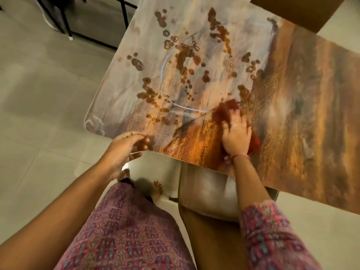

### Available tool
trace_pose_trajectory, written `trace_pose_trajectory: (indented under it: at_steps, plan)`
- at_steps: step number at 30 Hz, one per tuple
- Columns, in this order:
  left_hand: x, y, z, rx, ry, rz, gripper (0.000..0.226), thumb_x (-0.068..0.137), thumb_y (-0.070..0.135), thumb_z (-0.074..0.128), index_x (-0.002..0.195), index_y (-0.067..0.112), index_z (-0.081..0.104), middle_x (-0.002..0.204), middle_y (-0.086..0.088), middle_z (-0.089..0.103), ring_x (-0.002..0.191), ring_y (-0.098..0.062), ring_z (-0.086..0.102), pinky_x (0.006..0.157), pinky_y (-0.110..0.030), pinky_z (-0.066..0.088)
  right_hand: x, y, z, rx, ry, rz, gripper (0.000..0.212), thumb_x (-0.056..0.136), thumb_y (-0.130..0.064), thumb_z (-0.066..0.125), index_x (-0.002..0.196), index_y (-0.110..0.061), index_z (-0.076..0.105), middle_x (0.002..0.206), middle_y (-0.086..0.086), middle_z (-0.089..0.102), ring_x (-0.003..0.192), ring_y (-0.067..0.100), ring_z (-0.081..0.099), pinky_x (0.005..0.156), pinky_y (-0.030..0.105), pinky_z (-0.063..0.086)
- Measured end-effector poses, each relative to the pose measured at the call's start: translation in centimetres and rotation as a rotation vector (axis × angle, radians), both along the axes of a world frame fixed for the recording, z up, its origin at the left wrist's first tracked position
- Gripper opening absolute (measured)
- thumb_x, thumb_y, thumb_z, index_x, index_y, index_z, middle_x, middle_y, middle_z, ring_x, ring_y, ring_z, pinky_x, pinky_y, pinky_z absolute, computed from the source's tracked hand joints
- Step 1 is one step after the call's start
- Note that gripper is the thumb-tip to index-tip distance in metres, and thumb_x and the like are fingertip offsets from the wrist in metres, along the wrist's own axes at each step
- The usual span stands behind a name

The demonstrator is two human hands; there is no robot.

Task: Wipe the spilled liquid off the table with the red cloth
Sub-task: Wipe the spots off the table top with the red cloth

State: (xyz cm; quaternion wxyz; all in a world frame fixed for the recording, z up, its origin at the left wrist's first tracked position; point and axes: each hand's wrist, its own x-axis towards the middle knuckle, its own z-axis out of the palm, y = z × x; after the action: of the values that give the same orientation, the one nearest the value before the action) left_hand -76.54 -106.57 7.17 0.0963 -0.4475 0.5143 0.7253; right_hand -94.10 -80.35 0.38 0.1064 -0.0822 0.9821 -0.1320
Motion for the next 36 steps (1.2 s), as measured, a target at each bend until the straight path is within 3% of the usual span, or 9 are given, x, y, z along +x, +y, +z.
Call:
trace_pose_trajectory:
  at_steps: [4, 7, 15, 20, 22, 27, 30, 32, 36]
  plan:
    - [-1.2, -1.7, -0.4, 0.000, -0.003, -0.027, 0.021, 0.095, 0.014, 0.050, 0.106, 0.007, 0.066, 0.089, -0.004, 0.068, 0.076, -0.015, 0.062, 0.073, -0.026, 0.048, -8.4, 0.1, 0.4, -0.008, -0.023, -0.406, 0.053, 0.101, -0.038, 0.029, 0.152, -0.025, 0.017, 0.160, -0.002, 0.011, 0.148, 0.023, 0.005, 0.117, 0.052, 0.004]
    - [-2.3, -3.4, -0.5, -0.013, -0.002, -0.060, 0.018, 0.094, 0.012, 0.051, 0.101, 0.009, 0.068, 0.088, -0.003, 0.070, 0.074, -0.014, 0.062, 0.070, -0.025, 0.049, -8.7, -2.9, 0.2, -0.030, -0.012, -0.535, 0.050, 0.102, -0.036, 0.028, 0.151, -0.029, 0.021, 0.160, -0.004, 0.013, 0.148, 0.022, 0.005, 0.117, 0.051, 0.004]
    - [-6.9, -6.3, -0.2, 0.023, 0.003, -0.122, 0.015, 0.094, 0.011, 0.051, 0.097, 0.012, 0.066, 0.083, -0.001, 0.070, 0.069, -0.011, 0.061, 0.058, -0.019, 0.047, 12.7, -14.9, -1.0, -0.045, 0.047, 0.196, 0.052, 0.095, -0.034, 0.042, 0.146, -0.036, 0.030, 0.156, -0.011, 0.026, 0.146, 0.013, 0.015, 0.116, 0.042, 0.010]
    - [-8.7, -7.6, 0.3, 0.036, 0.036, -0.187, 0.016, 0.094, 0.013, 0.052, 0.092, 0.017, 0.067, 0.080, 0.003, 0.073, 0.071, -0.010, 0.065, 0.064, -0.022, 0.047, 11.1, -12.9, -1.0, -0.015, -0.030, 0.407, 0.051, 0.097, -0.042, 0.033, 0.147, -0.040, 0.023, 0.157, -0.015, 0.019, 0.145, 0.008, 0.007, 0.117, 0.041, 0.007]
    - [-9.2, -8.5, 0.4, 0.030, 0.034, -0.210, 0.016, 0.094, 0.014, 0.052, 0.094, 0.017, 0.068, 0.083, 0.002, 0.074, 0.075, -0.012, 0.066, 0.066, -0.024, 0.047, 6.9, -10.8, -0.6, -0.032, -0.035, 0.363, 0.051, 0.098, -0.041, 0.033, 0.148, -0.040, 0.021, 0.157, -0.015, 0.017, 0.145, 0.009, 0.006, 0.118, 0.045, 0.009]
    - [-8.9, -10.3, 0.0, 0.007, 0.026, -0.220, 0.016, 0.094, 0.015, 0.053, 0.096, 0.017, 0.069, 0.086, 0.000, 0.073, 0.077, -0.013, 0.066, 0.066, -0.022, 0.049, -4.9, -6.1, -0.2, -0.015, 0.010, -0.273, 0.051, 0.100, -0.036, 0.034, 0.150, -0.029, 0.023, 0.159, -0.005, 0.018, 0.147, 0.020, 0.010, 0.117, 0.053, 0.010]
    - [-8.5, -10.9, -0.3, 0.016, 0.024, -0.208, 0.016, 0.094, 0.015, 0.053, 0.095, 0.017, 0.069, 0.085, 0.001, 0.073, 0.076, -0.013, 0.066, 0.060, -0.018, 0.051, -5.6, -8.5, -0.3, 0.021, 0.038, -0.513, 0.051, 0.101, -0.036, 0.031, 0.150, -0.029, 0.023, 0.159, -0.005, 0.017, 0.147, 0.021, 0.008, 0.117, 0.052, 0.009]
    - [-8.6, -11.0, -0.4, 0.036, 0.029, -0.197, 0.016, 0.093, 0.014, 0.054, 0.095, 0.017, 0.069, 0.084, 0.001, 0.073, 0.075, -0.012, 0.065, 0.058, -0.016, 0.051, -2.5, -11.5, -0.2, 0.007, 0.071, -0.474, 0.050, 0.100, -0.035, 0.034, 0.149, -0.030, 0.026, 0.158, -0.005, 0.020, 0.147, 0.020, 0.010, 0.116, 0.051, 0.011]
    - [-9.5, -10.0, -0.4, 0.065, 0.041, -0.223, 0.016, 0.093, 0.012, 0.053, 0.094, 0.015, 0.069, 0.080, 0.001, 0.073, 0.069, -0.010, 0.065, 0.056, -0.017, 0.049, 9.7, -16.8, -0.1, -0.052, 0.055, -0.043, 0.050, 0.096, -0.034, 0.040, 0.145, -0.036, 0.033, 0.155, -0.010, 0.026, 0.146, 0.015, 0.014, 0.116, 0.047, 0.012]
